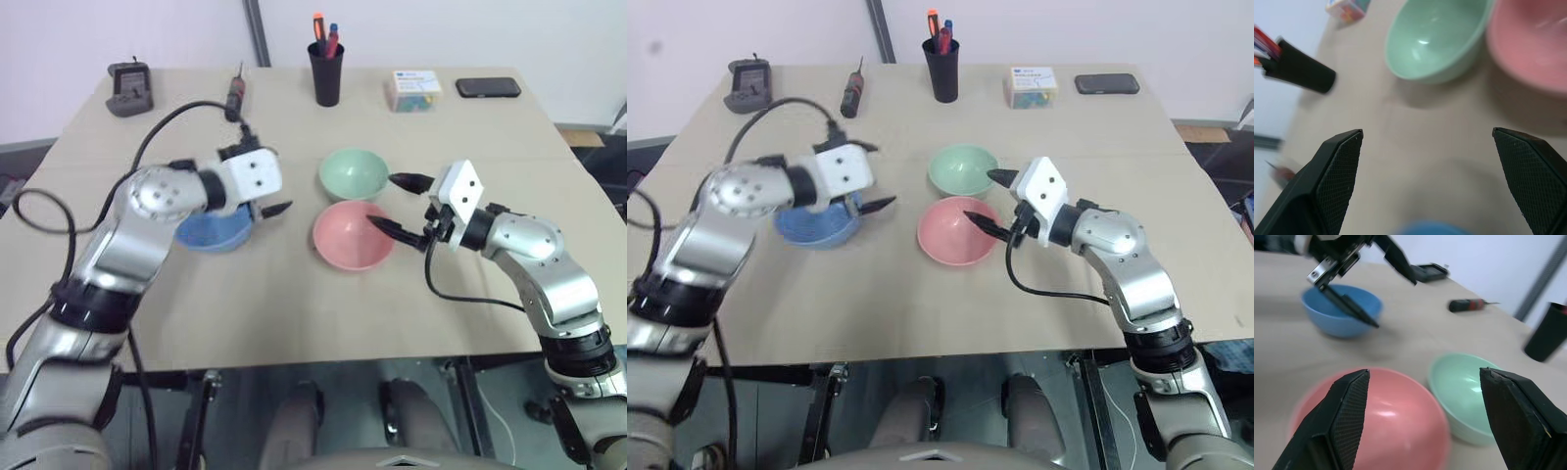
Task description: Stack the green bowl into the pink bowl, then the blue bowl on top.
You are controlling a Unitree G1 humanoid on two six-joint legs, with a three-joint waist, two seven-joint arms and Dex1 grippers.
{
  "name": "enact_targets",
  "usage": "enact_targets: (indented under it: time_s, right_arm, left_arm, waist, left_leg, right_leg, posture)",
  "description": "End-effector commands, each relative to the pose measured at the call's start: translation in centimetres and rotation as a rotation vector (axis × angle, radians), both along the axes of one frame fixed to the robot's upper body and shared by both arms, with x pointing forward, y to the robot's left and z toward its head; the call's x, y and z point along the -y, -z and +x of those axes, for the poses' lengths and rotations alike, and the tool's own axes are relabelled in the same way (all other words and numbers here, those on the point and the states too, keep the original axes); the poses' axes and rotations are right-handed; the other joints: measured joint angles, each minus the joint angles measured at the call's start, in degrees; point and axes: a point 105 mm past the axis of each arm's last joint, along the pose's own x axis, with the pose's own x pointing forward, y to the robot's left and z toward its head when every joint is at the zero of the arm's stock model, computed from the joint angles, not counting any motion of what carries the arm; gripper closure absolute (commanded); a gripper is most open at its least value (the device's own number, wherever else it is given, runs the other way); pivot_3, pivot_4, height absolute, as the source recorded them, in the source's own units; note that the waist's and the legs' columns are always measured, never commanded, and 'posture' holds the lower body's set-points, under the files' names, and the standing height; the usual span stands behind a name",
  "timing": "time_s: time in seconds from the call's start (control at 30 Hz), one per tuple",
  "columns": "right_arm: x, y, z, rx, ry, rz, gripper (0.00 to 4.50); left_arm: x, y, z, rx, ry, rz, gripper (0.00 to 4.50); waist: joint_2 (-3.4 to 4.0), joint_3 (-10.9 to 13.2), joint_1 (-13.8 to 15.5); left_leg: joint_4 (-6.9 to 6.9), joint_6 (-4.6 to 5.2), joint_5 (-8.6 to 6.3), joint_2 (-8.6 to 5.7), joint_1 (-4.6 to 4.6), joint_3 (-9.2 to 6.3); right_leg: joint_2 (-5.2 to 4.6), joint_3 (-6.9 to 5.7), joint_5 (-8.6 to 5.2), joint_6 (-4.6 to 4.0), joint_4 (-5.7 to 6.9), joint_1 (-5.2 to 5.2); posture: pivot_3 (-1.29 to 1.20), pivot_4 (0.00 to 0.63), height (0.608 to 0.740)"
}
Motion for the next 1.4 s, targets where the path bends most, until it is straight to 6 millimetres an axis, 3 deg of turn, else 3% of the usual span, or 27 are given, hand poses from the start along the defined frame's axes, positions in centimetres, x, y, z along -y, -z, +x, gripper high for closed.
enact_targets:
  time_s: [0.03,0.2,0.33,0.43,0.57,0.63,0.73,0.8,0.9,1.1,1.33,1.37,1.4]
  right_arm:
    - [1.0,-1.1,-0.3,0.071,0.07,0.014,0.73]
    - [2.5,-0.4,-0.3,0.084,0.127,-0.032,0.73]
    - [3.6,0.0,0.3,0.124,0.12,-0.094,0.73]
    - [4.7,0.5,2.0,0.147,0.128,-0.189,0.73]
    - [5.3,0.6,4.9,0.219,0.099,-0.35,0.73]
    - [5.1,0.8,6.4,0.255,0.072,-0.43,0.73]
    - [3.4,1.3,8.7,0.342,-0.012,-0.583,0.73]
    - [2.1,1.5,9.5,0.39,-0.06,-0.638,0.73]
    - [0.5,2.2,9.8,0.448,-0.141,-0.713,0.73]
    - [-2.0,3.0,10.1,0.524,-0.229,-0.812,0.73]
    - [-2.5,3.1,10.6,0.558,-0.242,-0.902,0.73]
    - [-2.5,3.2,10.6,0.559,-0.239,-0.906,1.25]
    - [-2.5,3.2,10.7,0.558,-0.236,-0.906,1.48]
  left_arm:
    - [1.2,-0.3,1.4,0.041,0.076,0.057,0.0]
    - [1.6,-0.2,2.0,0.076,0.163,0.097,0.0]
    - [2.4,-2.5,-0.3,0.011,0.28,-0.27,0.0]
    - [0.3,-2.5,-3.1,-0.066,0.292,-0.452,0.0]
    - [-2.7,-1.1,-5.7,-0.181,0.142,-0.565,0.0]
    - [-3.5,-0.3,-7.3,-0.239,0.14,-0.59,0.0]
    - [-4.2,0.2,-10.5,-0.332,0.236,-0.678,0.0]
    - [-4.8,0.5,-11.7,-0.389,0.223,-0.739,0.0]
    - [-5.5,-0.2,-13.1,-0.41,0.21,-0.87,0.0]
    - [-5.6,0.2,-15.3,-0.453,0.214,-0.851,0.0]
    - [-5.2,-0.3,-16.8,-0.439,0.249,-0.826,0.0]
    - [-5.3,-0.4,-16.9,-0.44,0.249,-0.835,0.0]
    - [-5.4,-0.5,-17.0,-0.445,0.251,-0.839,0.0]
  waist:
    - [0.0,0.0,-0.1]
    - [0.0,0.0,-0.3]
    - [0.0,0.0,-0.2]
    - [0.01,0.0,-0.7]
    - [0.07,0.1,-1.5]
    - [0.2,0.1,-1.7]
    - [0.22,0.1,-1.5]
    - [0.24,0.2,-1.9]
    - [0.21,0.2,-1.9]
    - [0.21,0.2,-1.7]
    - [0.23,0.2,-2.0]
    - [0.23,0.2,-2.0]
    - [0.23,0.2,-2.0]
  left_leg:
    - [0.0,0.0,0.0,0.0,-0.01,0.0]
    - [0.0,0.01,-0.01,0.0,-0.33,-0.01]
    - [0.14,0.01,-0.01,0.0,-0.6,-0.11]
    - [0.22,0.03,-0.02,-0.04,-0.64,-0.07]
    - [0.21,0.03,-0.02,0.02,-0.56,-0.11]
    - [0.23,0.03,-0.01,0.04,-0.53,-0.11]
    - [0.21,0.03,-0.01,0.04,-0.39,-0.06]
    - [0.15,0.03,-0.01,0.06,-0.31,0.06]
    - [0.07,0.02,-0.01,0.08,-0.21,0.06]
    - [-0.03,0.0,-0.01,-0.04,-0.22,0.02]
    - [-0.13,0.0,-0.01,0.0,0.08,0.15]
    - [-0.17,0.0,-0.01,0.0,0.11,0.17]
    - [-0.19,0.0,-0.01,0.0,0.12,0.16]
  right_leg:
    - [0.0,0.0,0.0,0.0,-0.02,-0.01]
    - [-0.01,0.01,0.01,0.0,0.03,-0.35]
    - [-0.03,-0.1,0.01,0.01,0.05,-0.53]
    - [-0.13,-0.06,0.02,0.02,0.08,-0.56]
    - [-0.08,-0.09,0.02,0.01,0.15,-0.57]
    - [-0.05,-0.1,0.02,0.01,0.18,-0.55]
    - [-0.06,-0.08,0.02,0.01,0.15,-0.41]
    - [-0.07,0.02,0.02,0.0,0.09,-0.35]
    - [-0.07,0.04,0.02,-0.01,0.1,-0.32]
    - [-0.16,0.05,0.02,-0.03,0.06,-0.31]
    - [-0.1,0.19,0.02,-0.04,0.13,-0.19]
    - [-0.1,0.2,0.02,-0.05,0.13,-0.19]
    - [-0.09,0.2,0.01,-0.05,0.13,-0.19]
  posture:
    - [0.0,0.15,0.74]
    - [0.0,0.15,0.74]
    - [0.0,0.15,0.74]
    - [0.0,0.15,0.74]
    - [0.0,0.15,0.74]
    - [0.0,0.15,0.74]
    - [0.0,0.15,0.74]
    - [0.0,0.15,0.74]
    - [0.0,0.15,0.74]
    - [0.0,0.15,0.74]
    - [0.0,0.15,0.74]
    - [0.0,0.15,0.74]
    - [0.0,0.15,0.74]
